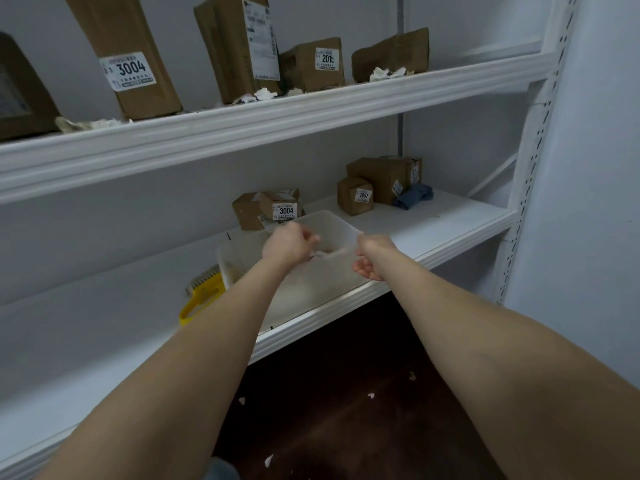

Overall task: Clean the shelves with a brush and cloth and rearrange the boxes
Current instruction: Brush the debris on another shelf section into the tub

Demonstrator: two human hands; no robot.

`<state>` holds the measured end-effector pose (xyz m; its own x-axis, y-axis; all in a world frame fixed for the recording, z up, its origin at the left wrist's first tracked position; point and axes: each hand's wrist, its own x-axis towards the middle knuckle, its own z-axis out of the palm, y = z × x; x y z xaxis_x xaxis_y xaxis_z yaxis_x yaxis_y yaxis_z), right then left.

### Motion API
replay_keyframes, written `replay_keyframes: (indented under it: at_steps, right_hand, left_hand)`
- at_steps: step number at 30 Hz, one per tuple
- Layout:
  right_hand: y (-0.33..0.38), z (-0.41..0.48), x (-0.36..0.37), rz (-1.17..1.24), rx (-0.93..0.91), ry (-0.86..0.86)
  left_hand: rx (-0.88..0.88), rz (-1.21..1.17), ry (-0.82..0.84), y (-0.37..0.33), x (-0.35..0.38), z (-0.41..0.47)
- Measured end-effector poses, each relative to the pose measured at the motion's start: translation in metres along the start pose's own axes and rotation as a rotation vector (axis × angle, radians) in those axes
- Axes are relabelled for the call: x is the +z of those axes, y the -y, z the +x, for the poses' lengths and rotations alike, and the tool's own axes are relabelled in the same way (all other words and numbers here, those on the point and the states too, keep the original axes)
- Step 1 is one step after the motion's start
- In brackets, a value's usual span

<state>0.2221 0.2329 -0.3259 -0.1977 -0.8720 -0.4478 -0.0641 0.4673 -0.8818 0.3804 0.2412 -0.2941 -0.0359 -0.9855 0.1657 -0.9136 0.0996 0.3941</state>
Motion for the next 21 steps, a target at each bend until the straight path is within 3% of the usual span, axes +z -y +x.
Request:
replay_keyframes:
  at_steps: [3,10,16,21]
  right_hand:
    - [-0.003,-0.012,0.005,0.057,0.040,0.082]
    - [-0.015,-0.035,0.047,0.120,0.025,0.278]
    - [-0.008,-0.029,0.065,0.200,0.017,0.203]
    - [-0.009,-0.026,0.047,0.173,-0.010,0.058]
  left_hand:
    - [-0.150,0.134,-0.168,0.024,-0.019,-0.002]
    - [-0.347,0.177,-0.030,0.064,-0.029,-0.020]
    - [-0.433,0.056,0.009,0.083,-0.037,-0.031]
    - [-0.479,-0.203,-0.020,0.073,-0.040,-0.033]
